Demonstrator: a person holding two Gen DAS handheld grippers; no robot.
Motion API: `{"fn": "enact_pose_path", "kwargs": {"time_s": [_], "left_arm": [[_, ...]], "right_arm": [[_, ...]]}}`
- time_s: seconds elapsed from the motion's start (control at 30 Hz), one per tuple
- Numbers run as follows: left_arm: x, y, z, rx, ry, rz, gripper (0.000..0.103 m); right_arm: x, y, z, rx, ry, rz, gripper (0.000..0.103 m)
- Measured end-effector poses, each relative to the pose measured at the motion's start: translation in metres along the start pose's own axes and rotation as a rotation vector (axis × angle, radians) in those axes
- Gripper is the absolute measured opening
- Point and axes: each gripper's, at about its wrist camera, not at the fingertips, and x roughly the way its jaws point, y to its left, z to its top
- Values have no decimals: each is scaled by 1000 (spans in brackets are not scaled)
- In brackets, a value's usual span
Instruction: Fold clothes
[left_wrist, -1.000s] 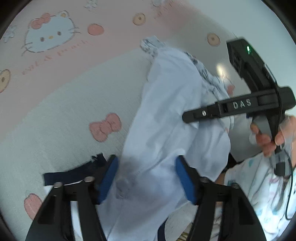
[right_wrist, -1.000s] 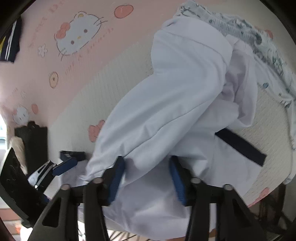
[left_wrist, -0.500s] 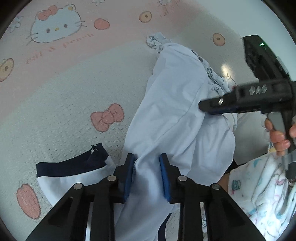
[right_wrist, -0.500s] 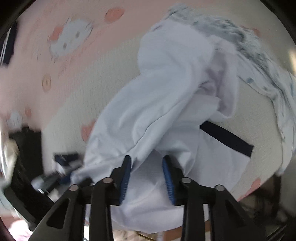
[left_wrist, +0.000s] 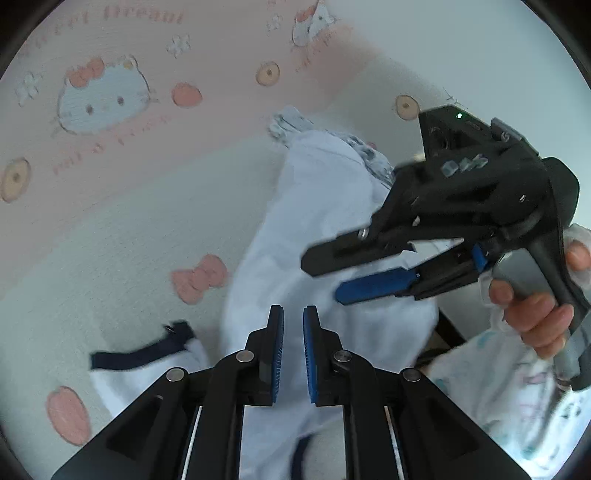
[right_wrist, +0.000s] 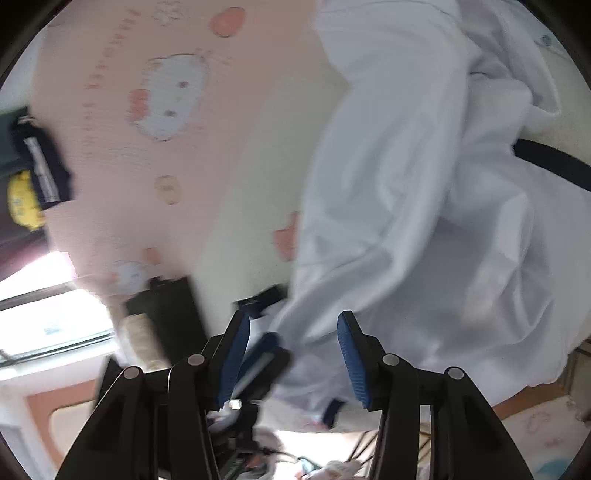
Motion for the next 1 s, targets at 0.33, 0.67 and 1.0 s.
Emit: {"fn": "enact_pose_path", "kwargs": {"time_s": [0.33, 0.67, 1.0], "left_arm": [[-9, 31, 10, -22, 46, 29, 37], [5, 48, 7, -30, 152, -55, 64], [14, 23, 2, 208, 125, -89, 63]], "right_arm": [[5, 25, -2, -18, -60, -28, 49], [37, 1, -7, 41, -2, -177, 49], [39, -7, -11, 70, -27, -154, 49]]}}
